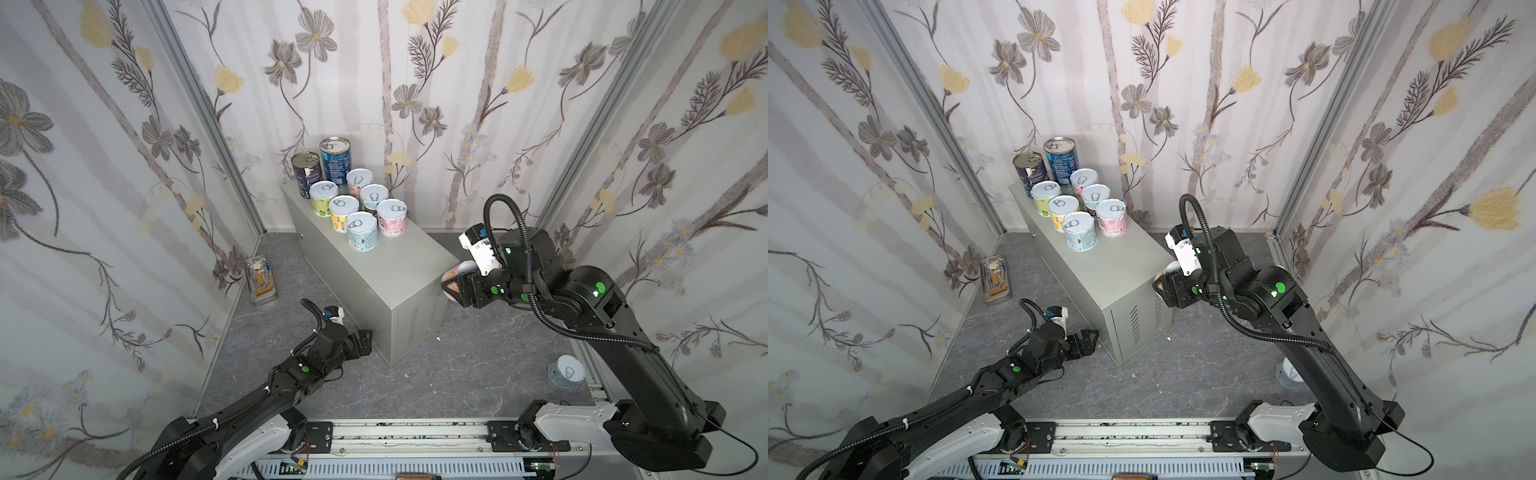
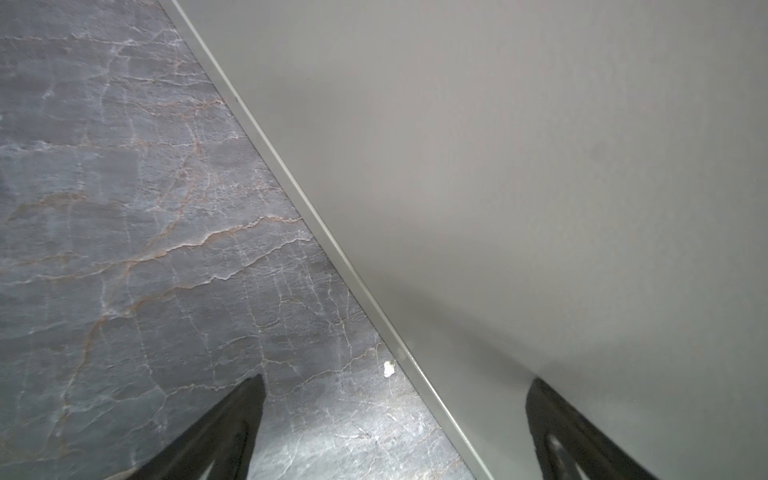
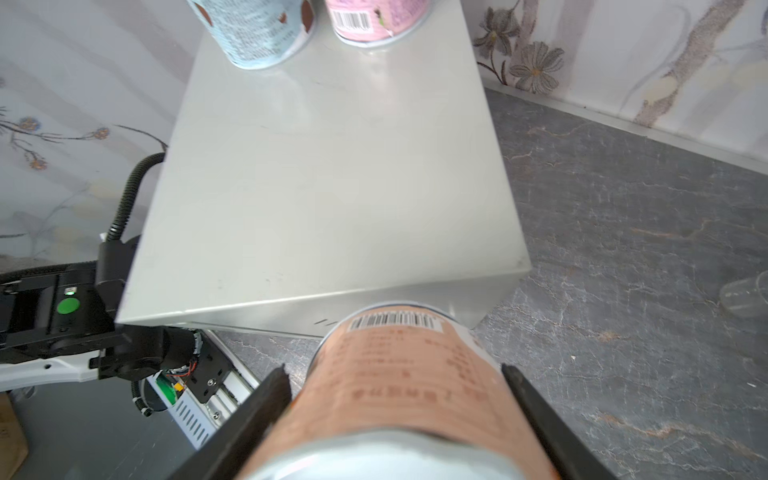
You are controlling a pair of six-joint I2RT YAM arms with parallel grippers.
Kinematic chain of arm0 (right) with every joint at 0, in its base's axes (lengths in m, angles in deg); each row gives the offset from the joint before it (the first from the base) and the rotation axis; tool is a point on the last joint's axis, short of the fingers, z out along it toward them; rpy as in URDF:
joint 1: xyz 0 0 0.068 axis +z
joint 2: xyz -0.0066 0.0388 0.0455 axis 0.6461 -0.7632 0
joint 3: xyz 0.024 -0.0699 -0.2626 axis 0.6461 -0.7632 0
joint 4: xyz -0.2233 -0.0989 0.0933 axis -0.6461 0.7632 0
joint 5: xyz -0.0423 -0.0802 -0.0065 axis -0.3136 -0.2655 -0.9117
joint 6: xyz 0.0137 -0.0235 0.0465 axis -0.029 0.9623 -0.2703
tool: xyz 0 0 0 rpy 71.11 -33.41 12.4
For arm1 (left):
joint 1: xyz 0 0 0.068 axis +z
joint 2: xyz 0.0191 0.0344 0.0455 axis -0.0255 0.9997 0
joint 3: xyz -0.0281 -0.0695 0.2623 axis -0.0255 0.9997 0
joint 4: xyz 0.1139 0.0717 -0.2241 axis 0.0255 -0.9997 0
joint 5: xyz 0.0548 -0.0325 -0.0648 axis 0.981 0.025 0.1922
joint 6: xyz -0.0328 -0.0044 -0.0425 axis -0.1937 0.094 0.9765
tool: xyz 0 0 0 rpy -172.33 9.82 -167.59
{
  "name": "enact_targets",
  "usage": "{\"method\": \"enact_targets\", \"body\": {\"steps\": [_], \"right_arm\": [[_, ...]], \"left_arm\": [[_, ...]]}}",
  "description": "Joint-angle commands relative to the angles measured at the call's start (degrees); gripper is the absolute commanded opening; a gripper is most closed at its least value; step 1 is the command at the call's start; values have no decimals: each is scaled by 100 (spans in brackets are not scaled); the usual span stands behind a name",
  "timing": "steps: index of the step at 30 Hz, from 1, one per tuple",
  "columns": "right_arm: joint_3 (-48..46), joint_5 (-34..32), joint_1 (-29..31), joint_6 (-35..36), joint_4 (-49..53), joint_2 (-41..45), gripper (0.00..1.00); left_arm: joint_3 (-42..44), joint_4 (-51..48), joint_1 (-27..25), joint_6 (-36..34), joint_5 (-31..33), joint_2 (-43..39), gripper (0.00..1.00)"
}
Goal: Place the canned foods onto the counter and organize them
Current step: 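Lift the orange-labelled can with the right gripper up toward the cabinet top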
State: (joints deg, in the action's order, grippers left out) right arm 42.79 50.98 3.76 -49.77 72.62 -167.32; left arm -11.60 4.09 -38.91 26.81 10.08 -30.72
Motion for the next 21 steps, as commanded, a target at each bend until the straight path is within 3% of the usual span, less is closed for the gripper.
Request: {"method": "enact_targets", "body": {"steps": [1,10,21], "right_arm": [[768,-303,395,93,-127,-535,46],[3641,-554,965,410,616,-2668,46],[3712,-861,1273,628,526,-3203,46]], "left_arm": [[-51,336,-18,-25,-134,-18,100],[-48,329,-19,-227,105,-156,100],[-227,347,-22,-450,342,-151,100]]}}
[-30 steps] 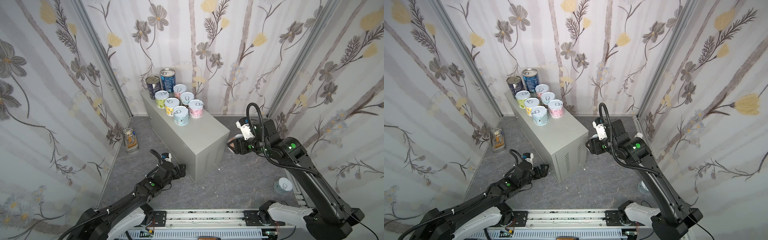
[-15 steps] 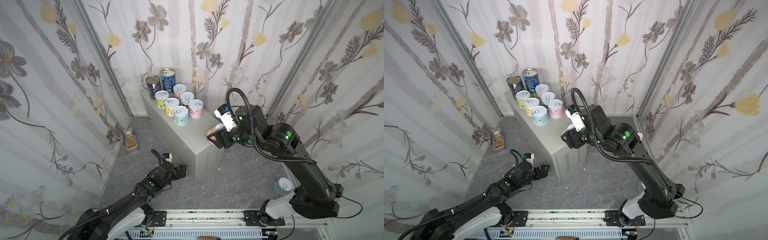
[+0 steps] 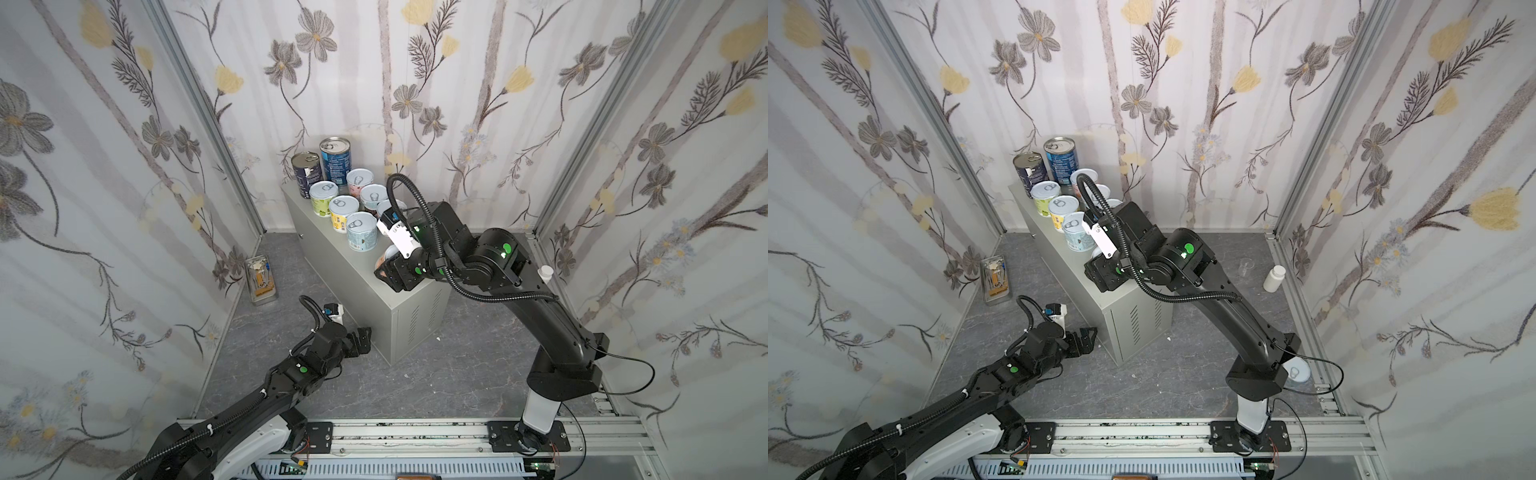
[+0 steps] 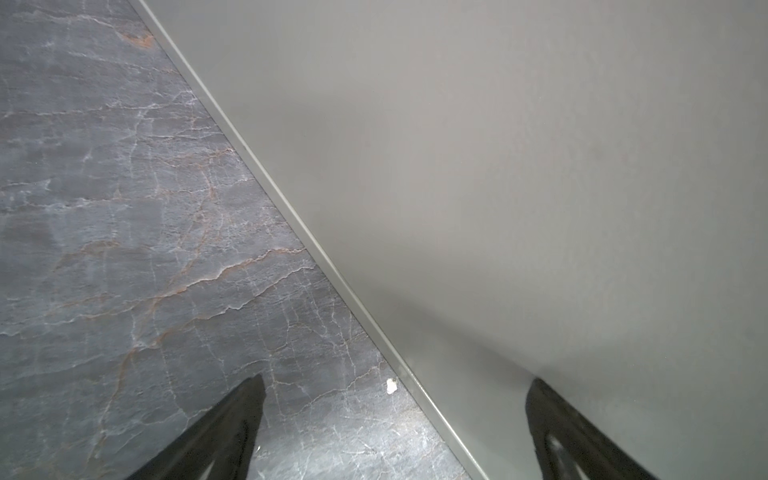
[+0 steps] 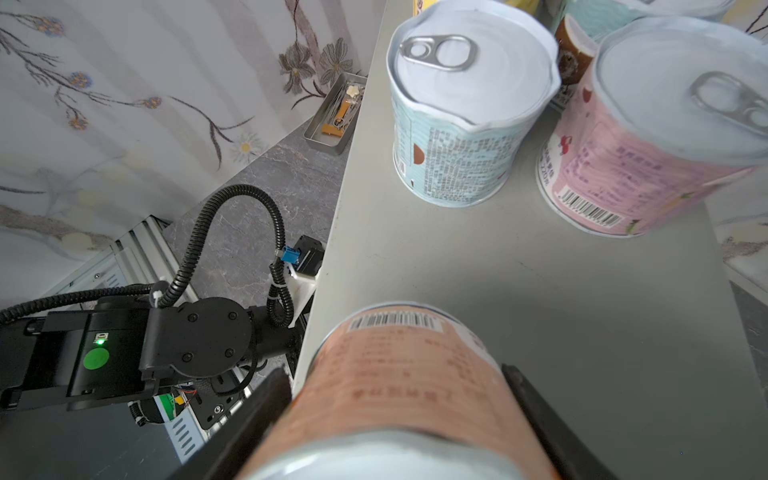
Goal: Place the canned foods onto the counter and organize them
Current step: 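Lower the orange can onto the cabinet top in front of the teal can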
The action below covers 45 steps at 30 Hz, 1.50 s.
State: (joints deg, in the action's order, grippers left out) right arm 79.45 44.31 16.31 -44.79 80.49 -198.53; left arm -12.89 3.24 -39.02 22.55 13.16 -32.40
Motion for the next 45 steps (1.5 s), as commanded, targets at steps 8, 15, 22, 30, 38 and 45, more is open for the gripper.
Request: {"method": "enact_targets", "body": {"steps": [8,15,22,30,38,45], "right_arm": [[49,-234,4,266,-319,-320,60],[55,-336,5,313,-362,-411,83],[48,-476,-33,359,-491,-446,88],[48,-576,-81,374,-812,-602,71],[55,-517,-171,359,-1060,-749,71],[55,-296,-244,359,-1130,-851,79]], "left_arm": [[-68,430,-7,10,-2,20,100],[-94,424,-13,28,-111,43,100],[-167,419,-14,57,-179,21,100],[-173,388,-14,133,-238,-18,100],[-202,320,-9,133,-256,-36,100],[-236,253,-9,111,-239,-32,100]]}}
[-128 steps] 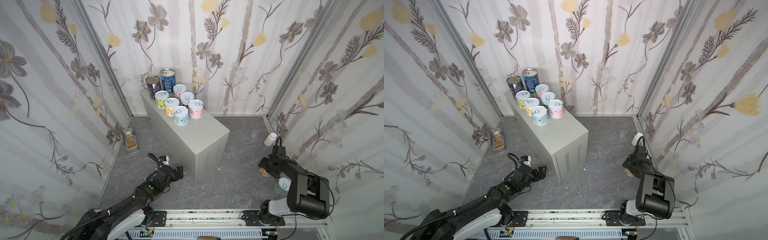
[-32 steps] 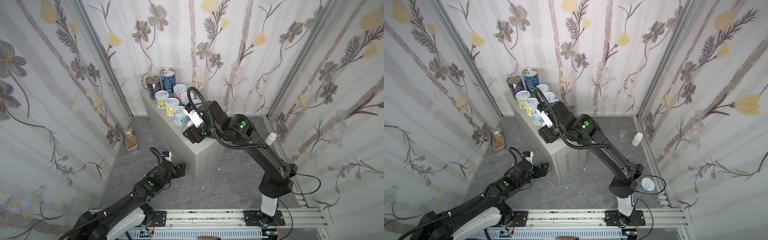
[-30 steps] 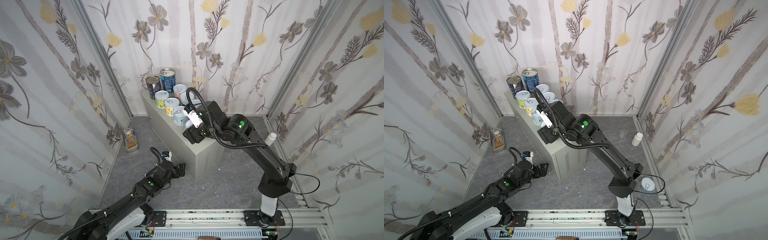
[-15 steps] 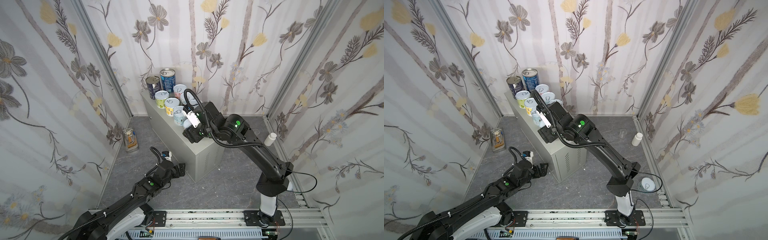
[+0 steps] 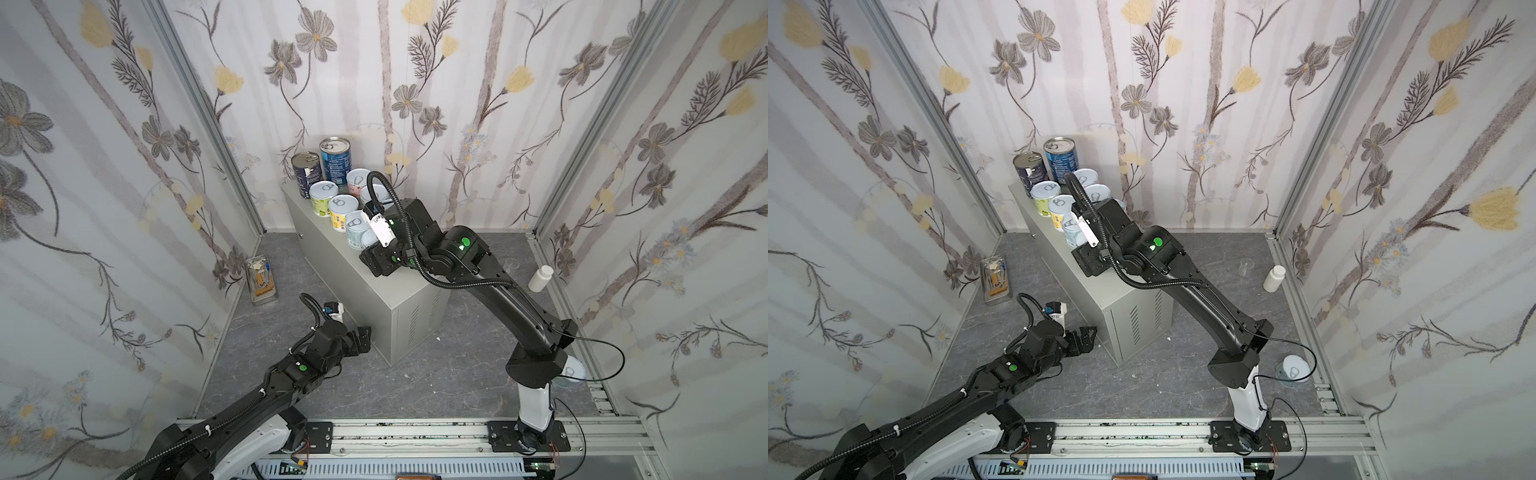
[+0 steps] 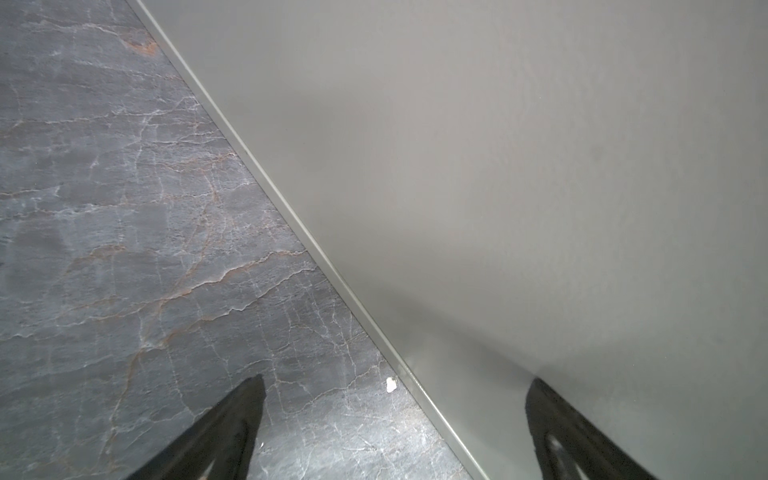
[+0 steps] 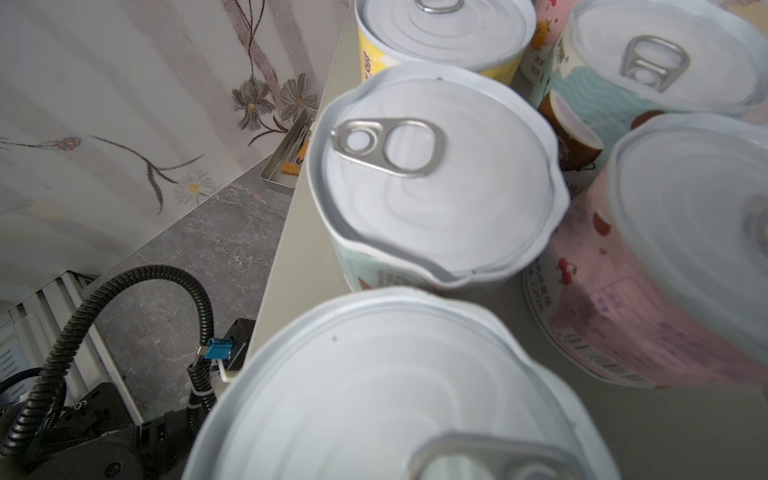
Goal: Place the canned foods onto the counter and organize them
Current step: 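Lower the orange can onto the cabinet top in front of the teal can, then open the right gripper and draw it back toward the floor cans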
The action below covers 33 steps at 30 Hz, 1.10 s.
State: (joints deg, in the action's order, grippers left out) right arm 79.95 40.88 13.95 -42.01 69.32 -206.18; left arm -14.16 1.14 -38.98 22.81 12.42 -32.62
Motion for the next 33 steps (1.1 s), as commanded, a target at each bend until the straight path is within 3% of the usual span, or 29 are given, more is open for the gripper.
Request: {"method": "enact_targets", "body": {"steps": [1,8,17,28,33], "right_arm": [[3,58,-6,82,-12,-86,81],[-8,206,-10,73,-98,84,93],[-199,-112,27,-42,4,703,100],[-3174,-1021,30,-584,-1124,3344,100],[-4549,-1419,-291,-1148,-1130,4605,100]], "left_arm": [[-111,466,-12,77,-169,-12,100],[-145,406,-14,63,-184,-4,100],[-216,361,-15,39,-138,25,100],[-277,361,-15,35,-42,217,100],[-175,361,-17,97,-6,153,100]]}}
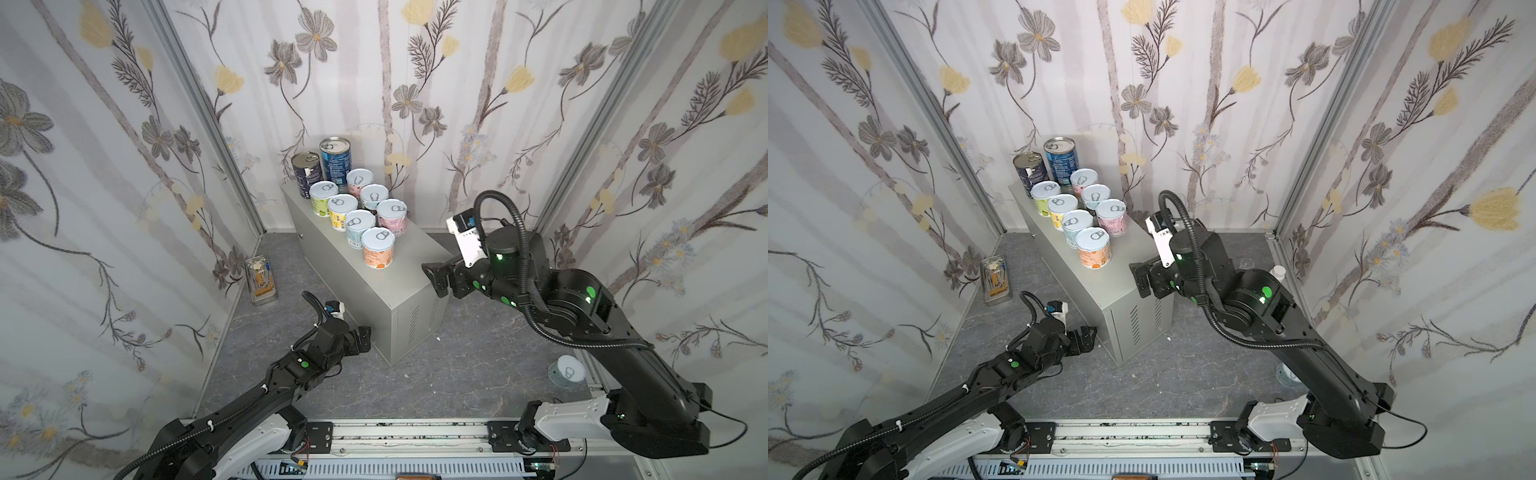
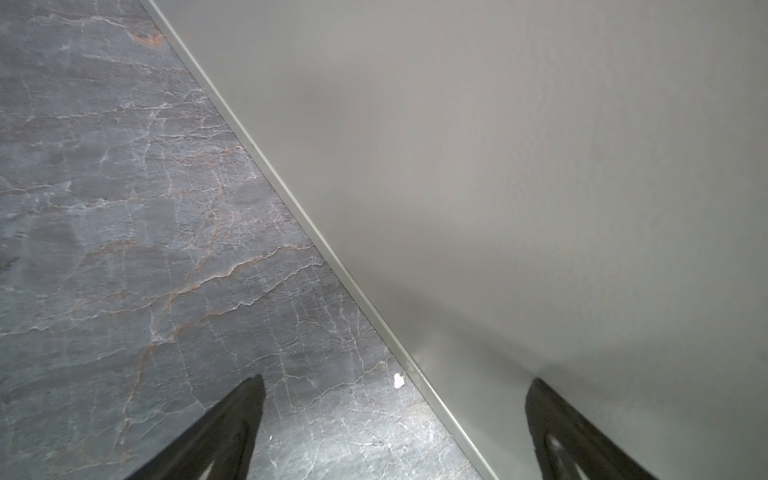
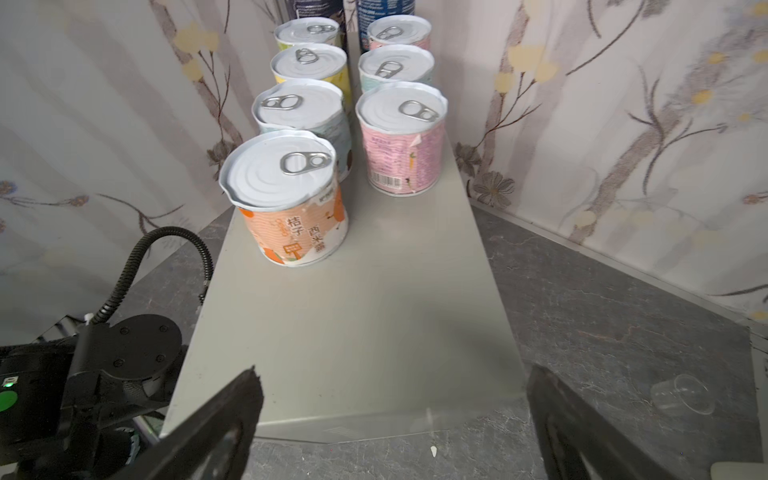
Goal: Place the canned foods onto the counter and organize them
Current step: 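Open the right gripper and draw it back toward the floor cans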
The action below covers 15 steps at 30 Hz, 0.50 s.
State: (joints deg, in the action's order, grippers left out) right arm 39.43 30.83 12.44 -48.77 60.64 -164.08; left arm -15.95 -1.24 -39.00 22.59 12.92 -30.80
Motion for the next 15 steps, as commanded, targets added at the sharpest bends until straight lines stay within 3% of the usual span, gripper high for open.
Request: {"method": "enact_targets", "body": {"steps": [1,8,15], "right_arm": [[-738,-412,-256,-575,-246,630,100],[-2188,-317,-1537,-1020,-13,2126,100],[-3076,-419,-2557,-1374,-3,2780,100]], "left_arm": [[27,597,-9,133,-57,-34,100],[150,599,-26,199,-63,-161,100],[186,599,-34,203,-110,-247,100]]}}
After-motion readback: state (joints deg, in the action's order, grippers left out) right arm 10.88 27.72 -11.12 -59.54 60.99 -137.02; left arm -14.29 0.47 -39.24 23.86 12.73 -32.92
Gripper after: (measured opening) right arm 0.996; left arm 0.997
